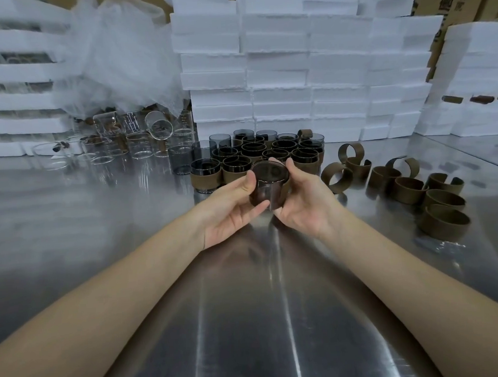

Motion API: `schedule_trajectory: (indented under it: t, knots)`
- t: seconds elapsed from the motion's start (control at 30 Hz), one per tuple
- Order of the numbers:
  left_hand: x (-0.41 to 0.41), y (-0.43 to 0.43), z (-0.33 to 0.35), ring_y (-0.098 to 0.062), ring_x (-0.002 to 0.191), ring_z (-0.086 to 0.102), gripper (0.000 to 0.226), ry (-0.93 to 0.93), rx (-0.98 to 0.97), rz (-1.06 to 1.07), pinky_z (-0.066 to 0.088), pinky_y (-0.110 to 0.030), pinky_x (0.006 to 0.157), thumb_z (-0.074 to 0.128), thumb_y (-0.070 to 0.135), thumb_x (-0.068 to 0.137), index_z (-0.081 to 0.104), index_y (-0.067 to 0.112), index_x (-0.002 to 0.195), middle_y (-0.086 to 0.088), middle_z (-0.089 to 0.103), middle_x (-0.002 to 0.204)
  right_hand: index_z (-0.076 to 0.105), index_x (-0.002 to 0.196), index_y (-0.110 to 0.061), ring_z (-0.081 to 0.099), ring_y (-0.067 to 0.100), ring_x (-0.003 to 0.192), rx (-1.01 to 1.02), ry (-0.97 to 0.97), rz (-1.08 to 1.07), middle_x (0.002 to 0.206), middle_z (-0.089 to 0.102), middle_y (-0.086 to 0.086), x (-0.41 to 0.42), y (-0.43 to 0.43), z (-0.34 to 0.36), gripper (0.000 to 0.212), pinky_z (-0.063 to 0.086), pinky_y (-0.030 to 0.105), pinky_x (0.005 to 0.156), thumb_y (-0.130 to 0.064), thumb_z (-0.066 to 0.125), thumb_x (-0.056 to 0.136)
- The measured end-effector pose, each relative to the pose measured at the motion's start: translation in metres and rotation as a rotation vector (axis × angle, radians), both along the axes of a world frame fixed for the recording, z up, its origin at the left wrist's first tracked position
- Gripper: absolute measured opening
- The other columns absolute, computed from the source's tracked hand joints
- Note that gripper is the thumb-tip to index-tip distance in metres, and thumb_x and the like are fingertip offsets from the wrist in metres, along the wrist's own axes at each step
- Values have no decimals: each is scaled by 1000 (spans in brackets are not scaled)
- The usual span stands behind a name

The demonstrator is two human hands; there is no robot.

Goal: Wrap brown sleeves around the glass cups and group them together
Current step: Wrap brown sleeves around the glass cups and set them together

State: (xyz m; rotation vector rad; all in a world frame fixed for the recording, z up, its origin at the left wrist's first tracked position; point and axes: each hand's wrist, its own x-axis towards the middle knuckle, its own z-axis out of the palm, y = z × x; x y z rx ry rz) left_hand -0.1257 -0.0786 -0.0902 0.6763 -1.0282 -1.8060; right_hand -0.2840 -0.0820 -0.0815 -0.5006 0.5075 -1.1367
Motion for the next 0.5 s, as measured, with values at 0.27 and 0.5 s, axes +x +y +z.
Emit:
schedule_trajectory:
  t: [0.27, 0.5]
  knots:
    - [-2, 0, -1, -12, 89, 72, 47, 37, -38, 32, 59, -20, 71, 67, 27, 72, 63, 11, 116, -4, 75, 100, 67, 113, -17, 72, 27, 93, -109, 41, -17, 109, 72, 12, -3, 0, 0, 29, 60, 37, 70, -33, 46, 101]
    - [-3, -2, -12, -12, 117, 61, 65, -199, -301, 173, 52, -24, 89, 68, -13, 78, 53, 19, 132, 0, 64, 128, 58, 126, -21, 70, 19, 99, -281, 248, -98, 109, 72, 4, -8, -5, -1, 29, 57, 33, 80, -18, 43, 101]
